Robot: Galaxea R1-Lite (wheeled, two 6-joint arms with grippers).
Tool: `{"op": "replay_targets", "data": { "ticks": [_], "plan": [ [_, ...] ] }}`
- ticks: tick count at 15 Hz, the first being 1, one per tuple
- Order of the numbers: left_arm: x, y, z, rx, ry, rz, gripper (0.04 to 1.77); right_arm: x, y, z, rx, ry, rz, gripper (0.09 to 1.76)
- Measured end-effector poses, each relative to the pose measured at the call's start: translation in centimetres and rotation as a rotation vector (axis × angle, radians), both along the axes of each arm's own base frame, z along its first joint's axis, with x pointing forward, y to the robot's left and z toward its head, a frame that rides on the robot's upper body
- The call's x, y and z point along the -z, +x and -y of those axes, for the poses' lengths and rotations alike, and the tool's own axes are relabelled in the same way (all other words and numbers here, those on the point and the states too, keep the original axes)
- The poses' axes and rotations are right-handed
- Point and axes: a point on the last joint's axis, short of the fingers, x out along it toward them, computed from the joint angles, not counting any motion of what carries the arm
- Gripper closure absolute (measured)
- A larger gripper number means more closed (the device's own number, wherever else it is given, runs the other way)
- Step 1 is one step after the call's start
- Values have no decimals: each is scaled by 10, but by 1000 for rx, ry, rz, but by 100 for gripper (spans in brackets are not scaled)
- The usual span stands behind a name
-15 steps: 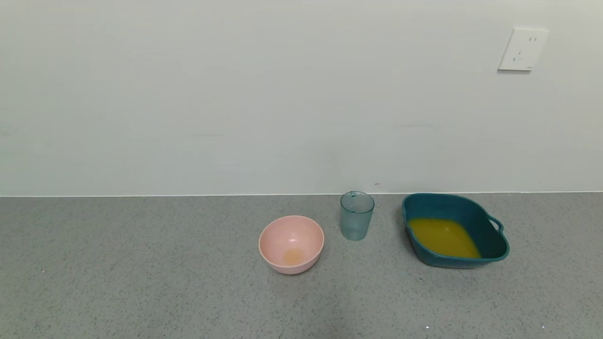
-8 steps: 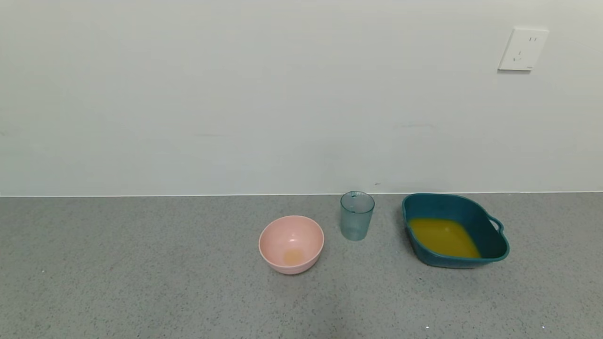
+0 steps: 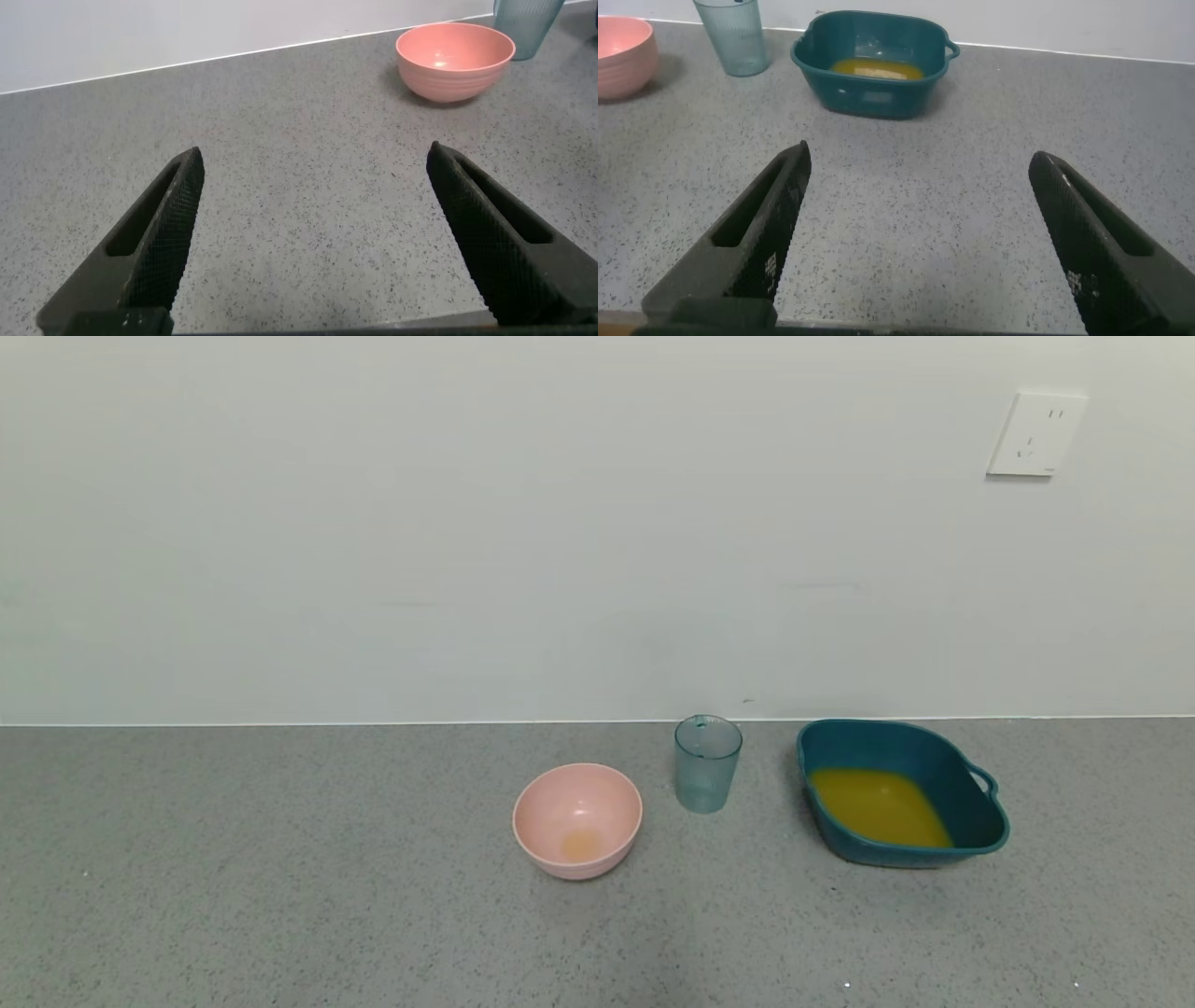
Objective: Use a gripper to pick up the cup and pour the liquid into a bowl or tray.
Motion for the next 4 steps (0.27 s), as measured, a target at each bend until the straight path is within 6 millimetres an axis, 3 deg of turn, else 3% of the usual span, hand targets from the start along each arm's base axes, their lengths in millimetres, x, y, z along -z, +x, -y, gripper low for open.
{"op": "replay_targets", "data": {
  "ticks": [4],
  "plan": [
    [0, 0, 0, 0, 0, 0, 9, 0, 0, 0, 0, 1, -1, 15]
  ]
}}
